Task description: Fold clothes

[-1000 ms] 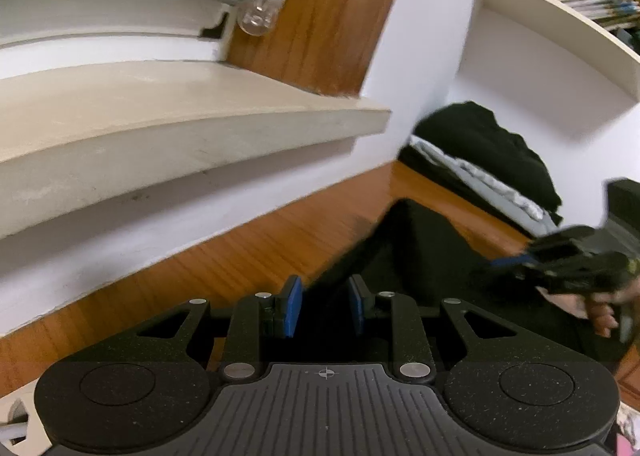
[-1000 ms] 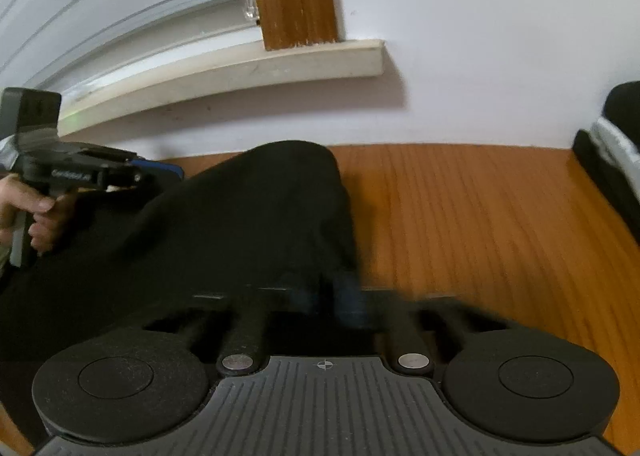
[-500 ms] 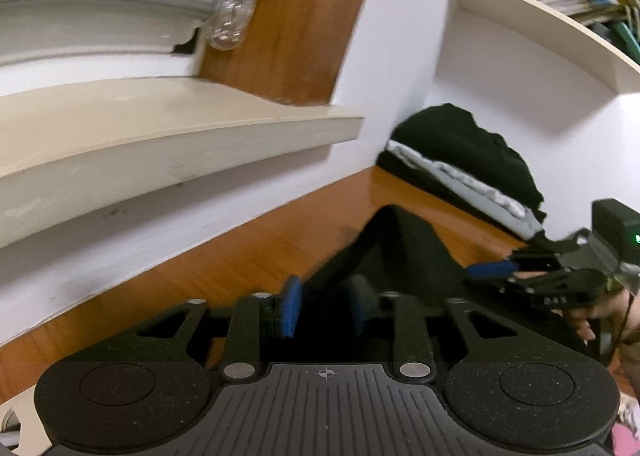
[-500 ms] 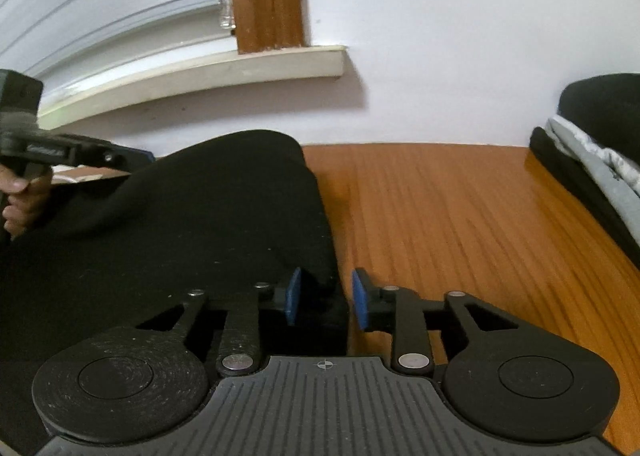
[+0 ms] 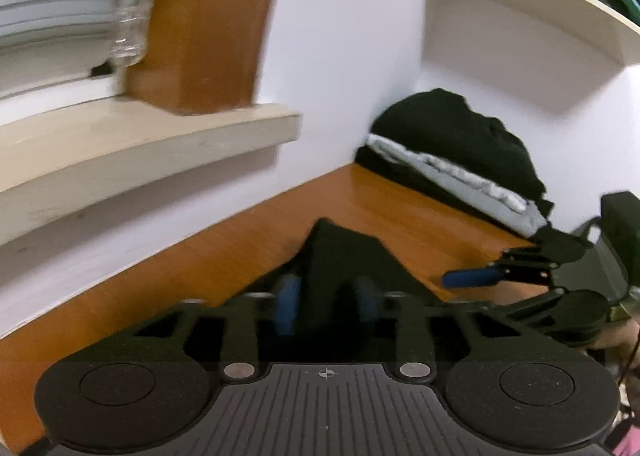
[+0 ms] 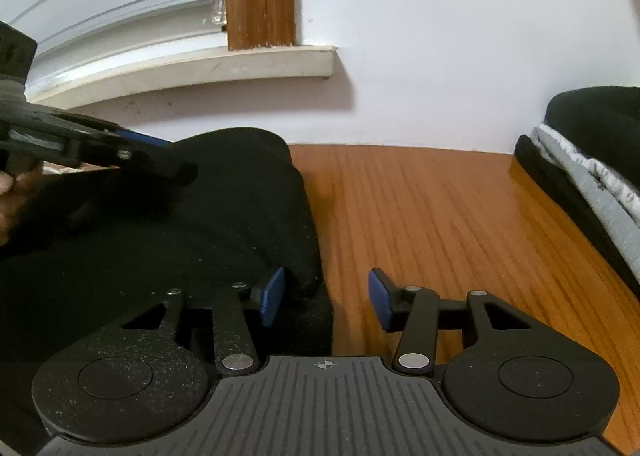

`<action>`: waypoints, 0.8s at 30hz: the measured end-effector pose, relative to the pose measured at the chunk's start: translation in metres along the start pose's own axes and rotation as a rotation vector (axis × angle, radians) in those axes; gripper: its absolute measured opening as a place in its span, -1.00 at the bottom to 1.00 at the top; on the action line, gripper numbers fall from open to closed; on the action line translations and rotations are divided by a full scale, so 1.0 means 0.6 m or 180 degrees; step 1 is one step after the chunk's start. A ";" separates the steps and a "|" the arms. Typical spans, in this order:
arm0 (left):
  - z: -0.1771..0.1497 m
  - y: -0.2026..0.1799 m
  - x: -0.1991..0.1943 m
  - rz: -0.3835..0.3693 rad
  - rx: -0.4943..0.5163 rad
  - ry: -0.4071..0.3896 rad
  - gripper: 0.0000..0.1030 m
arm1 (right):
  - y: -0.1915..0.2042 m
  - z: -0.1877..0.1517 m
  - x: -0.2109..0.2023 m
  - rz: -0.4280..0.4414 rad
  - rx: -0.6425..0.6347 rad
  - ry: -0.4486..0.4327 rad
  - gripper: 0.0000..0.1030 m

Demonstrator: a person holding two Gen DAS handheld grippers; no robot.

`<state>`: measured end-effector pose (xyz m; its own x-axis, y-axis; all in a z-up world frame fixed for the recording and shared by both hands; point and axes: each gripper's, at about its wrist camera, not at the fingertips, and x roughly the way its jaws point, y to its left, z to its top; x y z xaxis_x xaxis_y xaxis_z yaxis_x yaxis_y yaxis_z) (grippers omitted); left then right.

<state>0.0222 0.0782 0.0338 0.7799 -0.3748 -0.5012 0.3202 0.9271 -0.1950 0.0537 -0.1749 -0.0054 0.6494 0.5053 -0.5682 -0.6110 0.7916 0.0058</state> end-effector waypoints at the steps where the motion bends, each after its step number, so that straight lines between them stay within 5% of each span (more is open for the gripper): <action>1: -0.002 -0.010 -0.003 -0.0054 0.0084 -0.0055 -0.82 | 0.000 0.000 0.000 -0.0008 -0.0004 -0.0001 -0.05; 6: -0.021 -0.051 -0.013 -0.0300 0.0520 -0.0117 -0.82 | 0.000 0.004 -0.002 -0.0036 -0.0026 -0.0008 -0.01; 14: -0.042 -0.030 0.010 -0.0377 0.0300 0.0088 -0.77 | 0.008 0.010 -0.006 -0.0150 -0.0141 -0.0035 0.12; 16: -0.044 -0.033 0.011 -0.0379 0.0323 0.0105 -0.44 | 0.009 0.011 -0.007 -0.0159 -0.0157 -0.0044 0.12; 24: -0.043 -0.026 0.010 -0.0401 0.0242 0.0096 -0.43 | 0.004 0.033 -0.037 0.0091 -0.0073 -0.0197 0.12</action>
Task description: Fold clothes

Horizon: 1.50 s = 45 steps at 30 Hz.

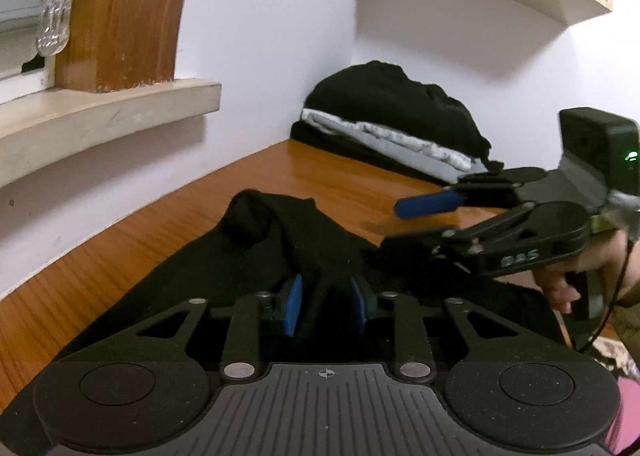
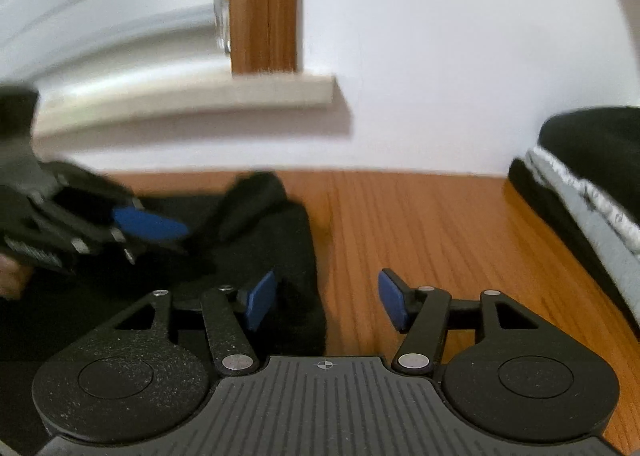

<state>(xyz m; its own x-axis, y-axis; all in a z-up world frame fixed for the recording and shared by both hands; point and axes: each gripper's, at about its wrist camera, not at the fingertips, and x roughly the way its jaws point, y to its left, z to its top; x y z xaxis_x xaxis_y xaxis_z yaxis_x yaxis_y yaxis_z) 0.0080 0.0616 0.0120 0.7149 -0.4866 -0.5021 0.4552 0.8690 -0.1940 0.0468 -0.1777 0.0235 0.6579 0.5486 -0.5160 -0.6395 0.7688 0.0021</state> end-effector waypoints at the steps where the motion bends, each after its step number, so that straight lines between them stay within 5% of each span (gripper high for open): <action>1: 0.001 0.004 -0.003 -0.0018 -0.0048 -0.0030 -0.42 | 0.012 -0.001 0.002 0.0049 -0.0077 0.0023 0.12; 7: 0.028 0.049 -0.043 0.0045 -0.0377 -0.0186 -0.43 | 0.070 -0.019 0.024 0.0197 -0.0480 0.0139 0.13; 11: 0.044 0.092 -0.066 0.0166 -0.0612 -0.0292 -0.42 | 0.064 -0.021 0.030 0.0259 -0.0397 0.0125 0.15; 20: 0.056 0.105 0.014 -0.0037 -0.0683 0.0115 -0.42 | 0.066 -0.019 0.038 0.0226 -0.0390 0.0133 0.25; 24: 0.060 0.105 0.020 -0.0078 -0.0698 0.0044 -0.95 | 0.066 -0.019 0.039 0.0232 -0.0400 0.0108 0.25; 26: 0.065 0.105 0.012 0.0020 -0.0631 -0.0052 -0.95 | 0.061 -0.024 0.031 0.0273 -0.0400 0.0102 0.17; 30: 0.068 0.120 0.010 -0.0054 -0.0720 -0.0103 -0.95 | 0.042 -0.028 -0.003 0.0389 -0.0284 0.0089 -0.55; 32: 0.065 0.126 0.015 -0.0038 -0.0760 -0.0094 -0.95 | 0.027 -0.029 -0.023 0.0436 -0.0193 0.0084 -0.69; 45: 0.051 0.134 0.036 -0.0003 -0.0748 -0.0035 -0.95 | -0.023 -0.061 -0.093 0.0413 0.0095 0.0355 -0.63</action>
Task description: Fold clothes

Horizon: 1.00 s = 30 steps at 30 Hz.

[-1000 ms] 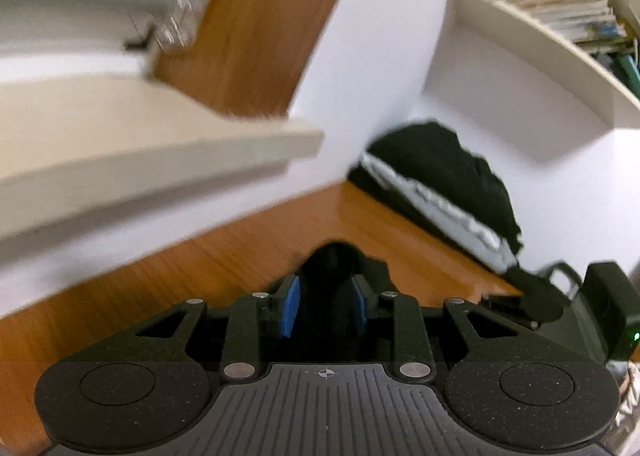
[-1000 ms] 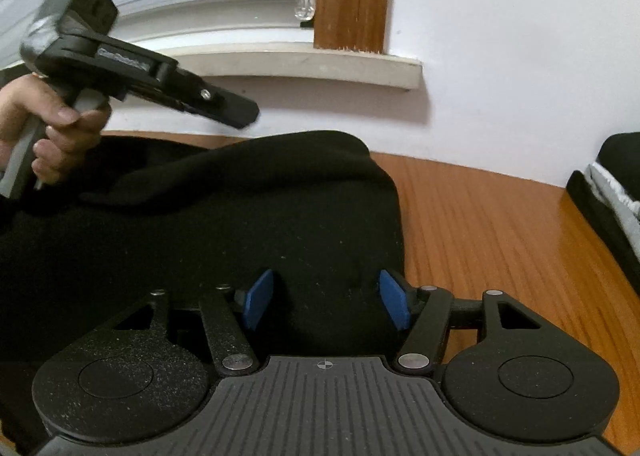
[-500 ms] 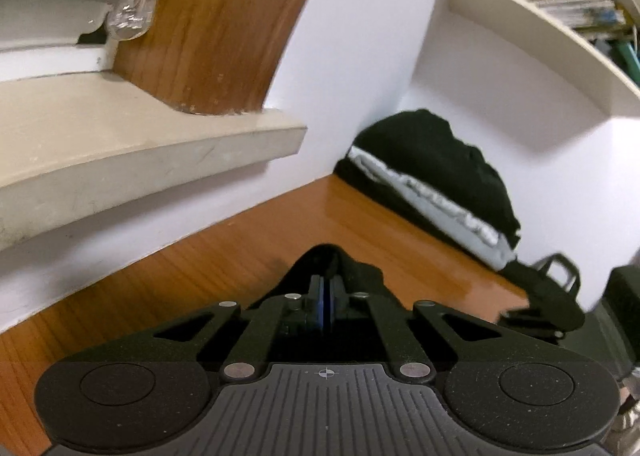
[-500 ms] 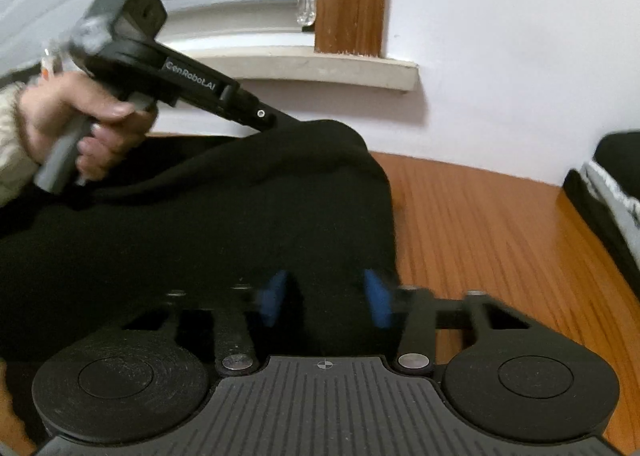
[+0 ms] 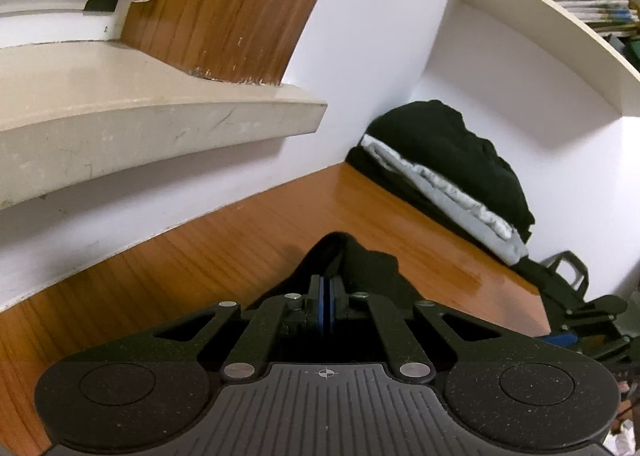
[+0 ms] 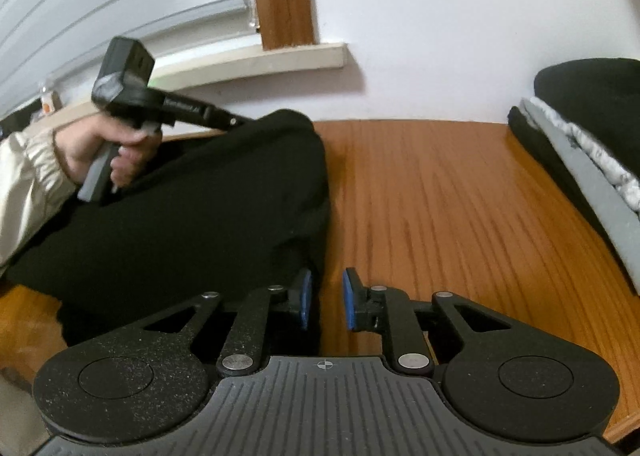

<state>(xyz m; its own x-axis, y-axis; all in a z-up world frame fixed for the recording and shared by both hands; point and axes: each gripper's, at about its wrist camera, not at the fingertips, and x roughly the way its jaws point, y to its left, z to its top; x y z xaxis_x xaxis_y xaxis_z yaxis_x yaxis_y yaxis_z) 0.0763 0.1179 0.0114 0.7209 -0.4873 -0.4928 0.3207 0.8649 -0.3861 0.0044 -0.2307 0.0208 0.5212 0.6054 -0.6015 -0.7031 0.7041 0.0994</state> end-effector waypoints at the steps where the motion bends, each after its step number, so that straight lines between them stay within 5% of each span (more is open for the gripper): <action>1: -0.001 -0.002 0.001 0.0018 0.0024 0.0006 -0.95 | 0.006 -0.001 -0.003 0.0011 -0.0032 0.0007 -0.63; 11: -0.009 -0.003 0.017 0.0112 0.0094 0.0139 -0.95 | 0.055 -0.015 -0.027 -0.0082 -0.0705 0.0190 -0.53; 17: -0.009 0.001 0.021 0.0104 0.0091 0.0191 -0.95 | 0.065 0.007 -0.002 0.0057 -0.1141 0.0344 -0.26; 19: -0.009 -0.001 0.021 0.0107 0.0094 0.0194 -0.95 | 0.061 0.016 0.012 0.0204 -0.1237 0.0436 -0.31; 22: -0.006 -0.001 0.017 0.0112 0.0080 0.0178 -0.95 | 0.067 0.019 0.019 0.0321 -0.1342 0.0517 -0.65; 30: 0.006 -0.018 0.012 0.0275 0.0235 0.0176 -0.95 | 0.100 0.002 -0.034 -0.0086 -0.1632 0.0393 -0.89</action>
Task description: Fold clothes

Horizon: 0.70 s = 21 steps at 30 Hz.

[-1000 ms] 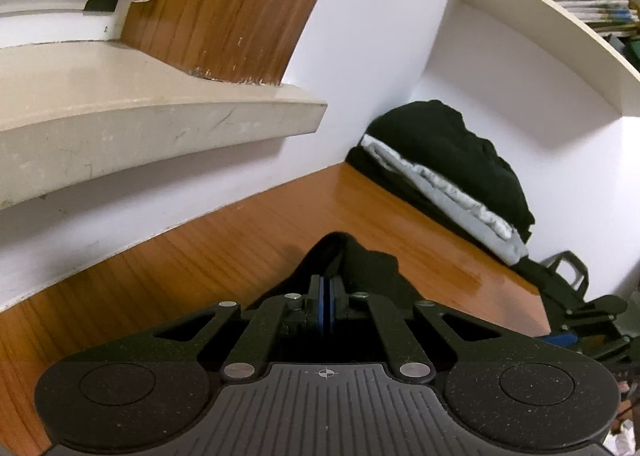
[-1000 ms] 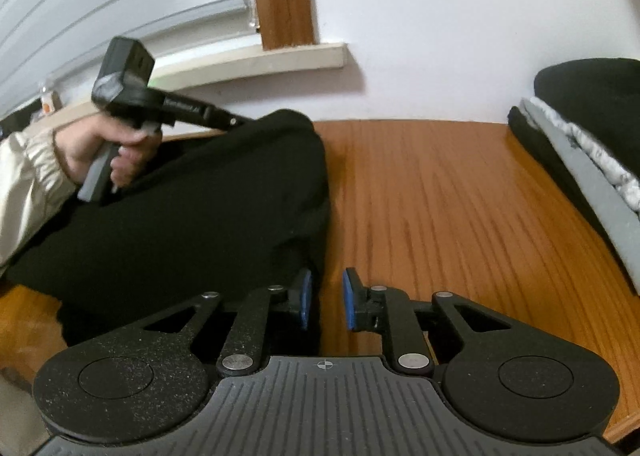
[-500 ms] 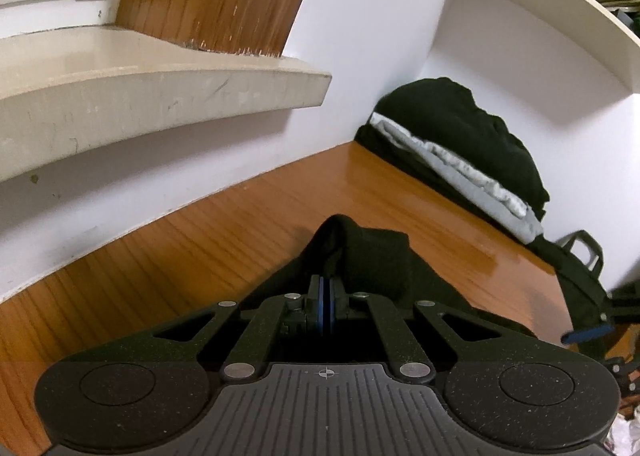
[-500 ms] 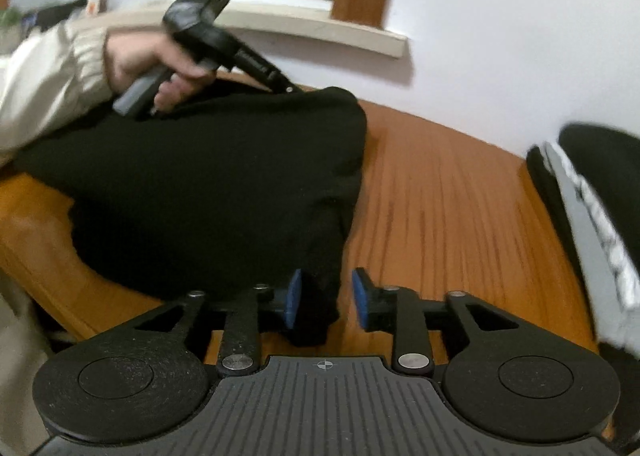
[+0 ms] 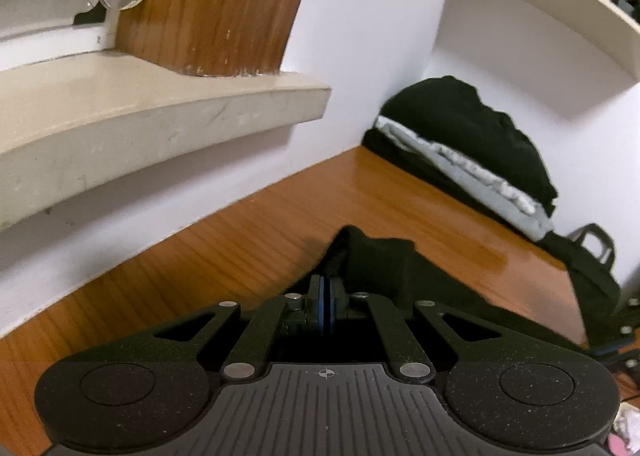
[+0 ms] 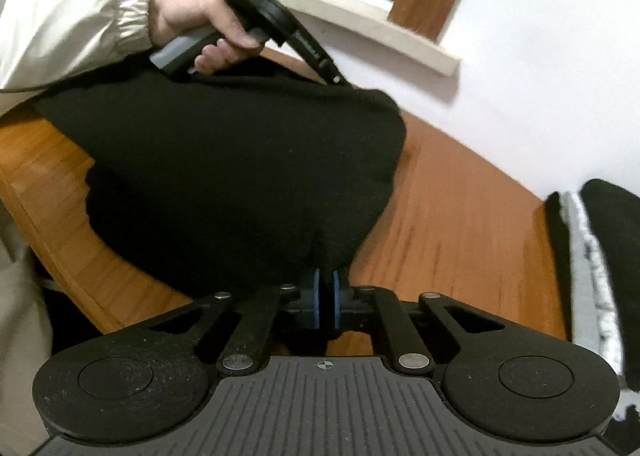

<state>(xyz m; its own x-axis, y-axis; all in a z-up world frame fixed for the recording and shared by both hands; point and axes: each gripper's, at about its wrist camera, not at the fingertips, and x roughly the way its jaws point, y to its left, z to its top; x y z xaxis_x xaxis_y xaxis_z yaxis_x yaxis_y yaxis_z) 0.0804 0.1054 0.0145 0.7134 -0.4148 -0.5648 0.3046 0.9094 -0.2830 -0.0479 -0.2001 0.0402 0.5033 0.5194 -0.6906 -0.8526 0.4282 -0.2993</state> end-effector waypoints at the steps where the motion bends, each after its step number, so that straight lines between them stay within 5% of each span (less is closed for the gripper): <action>1: 0.001 -0.002 0.001 0.0017 0.0021 0.0010 -0.95 | 0.002 -0.002 -0.009 -0.0041 -0.0011 -0.0020 -0.89; 8: 0.003 -0.022 0.012 0.0013 0.0211 0.0115 -0.95 | 0.010 -0.024 -0.033 -0.0134 -0.0159 -0.0011 -0.88; 14: -0.002 -0.027 0.024 -0.0020 0.0291 0.0212 -0.95 | 0.028 -0.021 -0.025 -0.0113 -0.0525 -0.0063 -0.65; 20: 0.000 -0.025 0.025 -0.0055 0.0292 0.0212 -0.95 | 0.024 -0.019 0.000 0.0000 -0.0640 0.0120 -0.65; 21: 0.001 -0.025 0.023 -0.0057 0.0291 0.0201 -0.95 | 0.022 -0.021 0.006 0.0030 -0.0631 0.0165 -0.79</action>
<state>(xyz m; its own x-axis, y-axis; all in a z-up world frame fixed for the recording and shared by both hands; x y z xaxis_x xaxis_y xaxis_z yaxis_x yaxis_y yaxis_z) 0.0860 0.0863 0.0114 0.6671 -0.4295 -0.6087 0.3753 0.8996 -0.2234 -0.0591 -0.2020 0.0254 0.4917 0.4817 -0.7254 -0.8707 0.2669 -0.4130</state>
